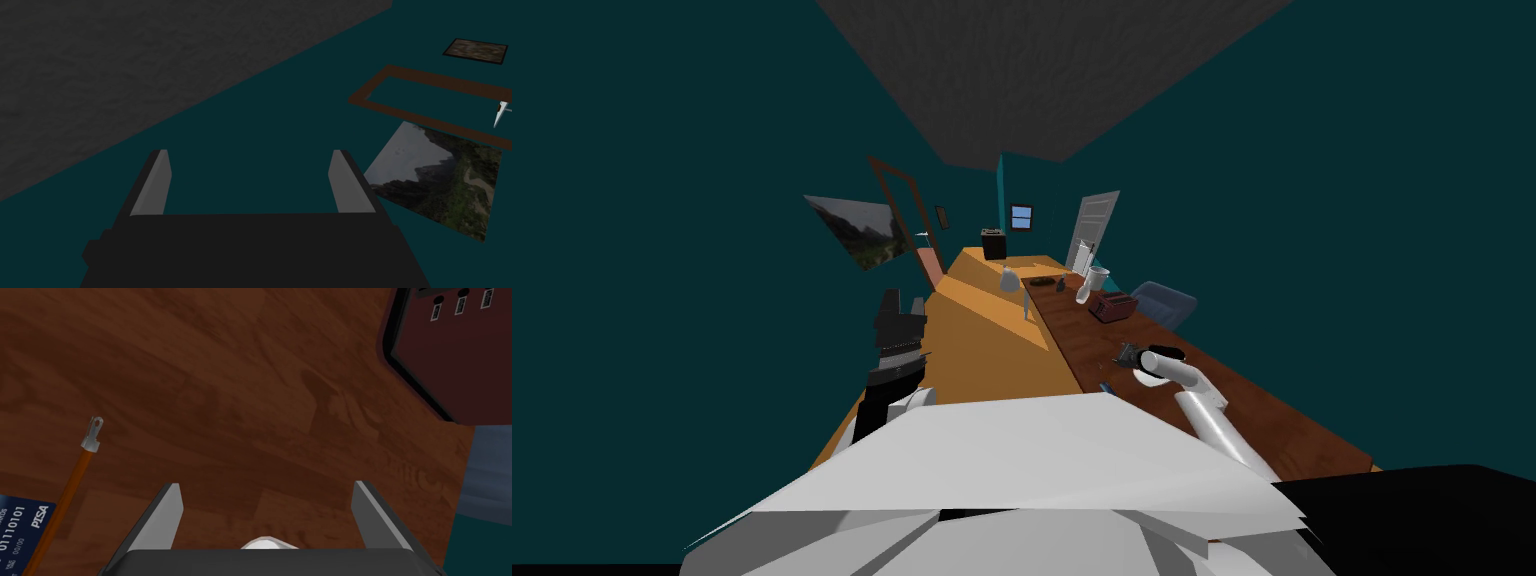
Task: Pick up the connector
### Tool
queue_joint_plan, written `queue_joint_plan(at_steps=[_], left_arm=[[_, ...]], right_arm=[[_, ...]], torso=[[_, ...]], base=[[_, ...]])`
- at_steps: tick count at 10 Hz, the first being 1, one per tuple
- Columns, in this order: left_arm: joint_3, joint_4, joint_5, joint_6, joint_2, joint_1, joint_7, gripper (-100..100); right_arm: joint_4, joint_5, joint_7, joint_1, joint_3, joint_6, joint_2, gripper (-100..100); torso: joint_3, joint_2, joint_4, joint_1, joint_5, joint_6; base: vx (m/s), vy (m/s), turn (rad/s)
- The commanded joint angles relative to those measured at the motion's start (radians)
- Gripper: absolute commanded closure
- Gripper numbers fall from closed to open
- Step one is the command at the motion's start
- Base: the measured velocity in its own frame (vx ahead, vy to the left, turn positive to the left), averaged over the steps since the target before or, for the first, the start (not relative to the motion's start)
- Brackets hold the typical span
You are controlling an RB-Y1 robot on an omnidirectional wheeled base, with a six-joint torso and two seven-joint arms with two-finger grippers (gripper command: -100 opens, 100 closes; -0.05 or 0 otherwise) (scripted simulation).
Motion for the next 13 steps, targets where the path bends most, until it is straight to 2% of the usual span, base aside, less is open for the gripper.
queue_joint_plan(at_steps=[1,2,3,4,5,6,7,10,11,12,13], left_arm=[[0.000,0.000,0.000,0.000,0.000,0.000,0.000,0],[0.000,0.000,0.000,0.000,0.000,0.000,0.000,0],[0.000,0.000,0.000,0.000,0.000,0.000,0.000,0],[0.000,0.000,0.000,0.000,0.000,0.000,0.000,0],[0.000,0.000,0.000,0.000,0.000,0.000,0.000,0],[0.000,0.000,0.000,0.000,0.000,0.000,0.000,0],[0.000,0.000,0.000,0.000,0.000,0.000,0.000,0],[0.000,0.000,0.000,0.000,0.000,0.000,0.000,0],[0.000,0.000,0.000,0.000,0.000,0.000,0.000,0],[0.000,0.000,0.000,0.000,0.000,0.000,0.000,0],[0.000,0.000,0.000,0.000,0.000,0.000,0.000,0]], right_arm=[[0.050,-0.038,-0.015,-0.021,-0.013,0.050,-0.021,-100],[0.081,-0.038,-0.015,-0.021,-0.013,0.077,-0.021,-100],[0.081,-0.038,-0.015,-0.021,-0.013,0.077,-0.021,-100],[0.139,-0.072,-0.028,-0.037,-0.025,0.113,-0.040,-100],[0.141,-0.072,-0.028,-0.037,-0.025,0.136,-0.040,-100],[0.191,-0.105,-0.040,-0.053,-0.037,0.162,-0.058,-100],[0.199,-0.105,-0.040,-0.053,-0.037,0.192,-0.058,-100],[0.284,-0.166,-0.060,-0.084,-0.059,0.279,-0.089,-100],[0.310,-0.166,-0.060,-0.084,-0.059,0.298,-0.089,-100],[0.351,-0.195,-0.068,-0.099,-0.069,0.331,-0.103,-100],[0.362,-0.195,-0.068,-0.099,-0.069,0.346,-0.103,-100]], torso=[[0.000,0.000,0.000,0.000,0.000,0.000],[0.000,-0.001,0.000,0.000,0.000,0.000],[0.000,0.000,0.000,0.000,0.000,0.000],[0.000,0.001,0.000,0.000,0.000,0.000],[0.000,0.001,0.000,0.000,0.000,0.000],[0.000,0.000,0.000,0.000,0.000,0.000],[0.000,0.000,0.000,0.000,0.000,0.000],[0.000,0.000,0.000,0.000,0.000,0.000],[0.000,0.000,0.000,0.000,0.000,0.000],[0.000,0.001,0.000,0.000,0.000,0.000],[0.000,0.001,0.000,0.000,0.000,0.000]], base=[[0.038,-0.008,0.017],[0.030,-0.007,0.015],[0.013,-0.001,-0.002],[0.022,-0.002,0.014],[0.025,-0.005,0.008],[0.034,-0.007,0.017],[0.031,-0.010,0.006],[0.029,-0.009,0.005],[0.021,-0.006,0.005],[0.022,-0.008,-0.002],[0.017,-0.012,-0.001]])
